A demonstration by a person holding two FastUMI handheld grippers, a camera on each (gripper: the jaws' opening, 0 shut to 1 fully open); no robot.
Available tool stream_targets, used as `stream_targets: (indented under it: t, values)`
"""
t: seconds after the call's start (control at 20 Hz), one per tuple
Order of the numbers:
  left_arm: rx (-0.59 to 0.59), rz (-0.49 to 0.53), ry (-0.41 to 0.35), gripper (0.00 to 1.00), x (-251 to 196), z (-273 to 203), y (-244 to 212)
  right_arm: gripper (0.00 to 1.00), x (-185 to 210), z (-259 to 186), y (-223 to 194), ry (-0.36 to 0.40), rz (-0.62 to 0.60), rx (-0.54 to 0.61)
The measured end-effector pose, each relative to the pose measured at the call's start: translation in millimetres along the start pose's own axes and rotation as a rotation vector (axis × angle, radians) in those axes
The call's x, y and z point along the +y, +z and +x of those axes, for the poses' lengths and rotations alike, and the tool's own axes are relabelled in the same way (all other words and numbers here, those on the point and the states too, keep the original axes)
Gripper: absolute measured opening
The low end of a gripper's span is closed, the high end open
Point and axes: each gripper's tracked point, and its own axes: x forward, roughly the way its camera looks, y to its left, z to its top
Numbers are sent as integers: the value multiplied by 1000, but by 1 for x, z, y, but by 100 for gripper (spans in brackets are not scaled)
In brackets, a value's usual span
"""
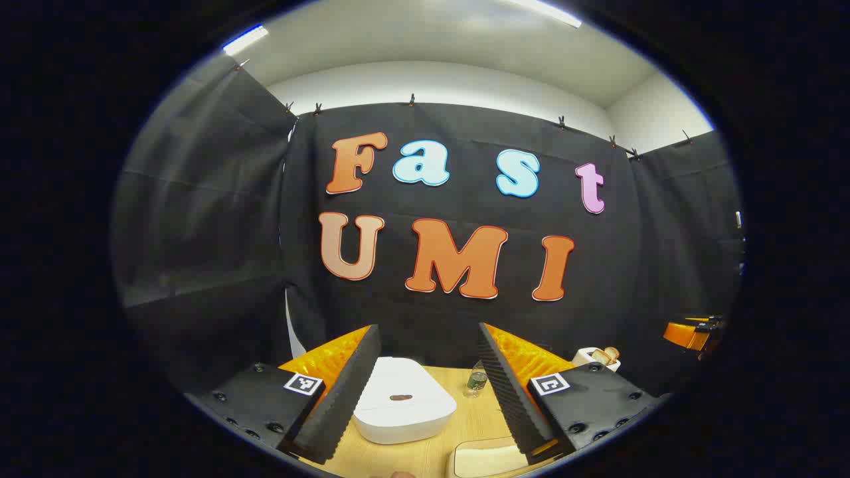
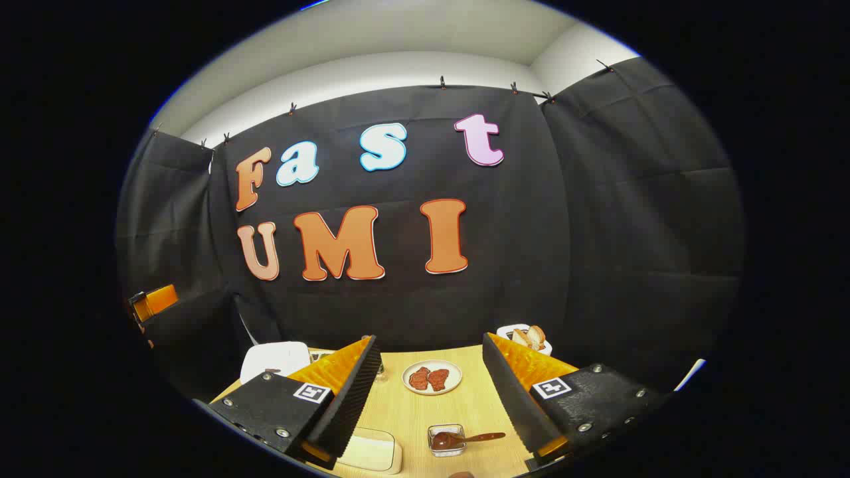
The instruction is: Close the left gripper, press the button to open the rice cooker; take a wooden spoon from the chopstick holder with the right hand, scoop a spoonful of rice and pour it into the rice cooker, then put the wooden spoon back into the chopstick holder.
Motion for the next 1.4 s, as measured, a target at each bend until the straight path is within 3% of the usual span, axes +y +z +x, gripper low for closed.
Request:
stream_targets:
  t: [0.05,0.15,0.2,0.4,0.45,0.55,0.6,0.75,0.8,0.9,0.95,1.0,1.35,1.4]
  values:
    - [2,8,2,97,0,0,1,100,-1,-1,1,-2,-2,-3]
    - [-3,37,22,97,4,1,2,95,0,0,5,0,-5,-10]
    - [-4,42,23,97,4,1,1,100,0,1,7,-1,-6,-13]
    - [10,3,22,98,6,3,-3,100,2,2,11,-2,-2,-19]
    - [8,6,32,98,10,4,-1,95,3,2,10,0,-1,-19]
    - [3,3,40,97,12,4,1,95,3,2,11,-3,-11,-18]
    - [1,-2,41,97,13,5,1,100,3,3,11,-4,-17,-16]
    - [-2,-18,39,97,15,10,4,100,6,4,13,0,-26,-16]
    - [-1,-21,38,99,16,12,3,95,8,5,13,1,-30,-15]
    - [6,-26,37,98,17,12,2,95,9,8,12,-1,-36,-9]
    - [7,-28,40,98,19,11,2,100,10,7,11,0,-36,-8]
    - [7,-29,42,97,19,11,2,95,11,7,11,4,-35,-7]
    - [-1,-55,21,98,19,12,9,100,11,7,12,1,-39,-12]
    - [1,-57,20,96,21,15,9,95,10,7,13,-2,-36,-13]
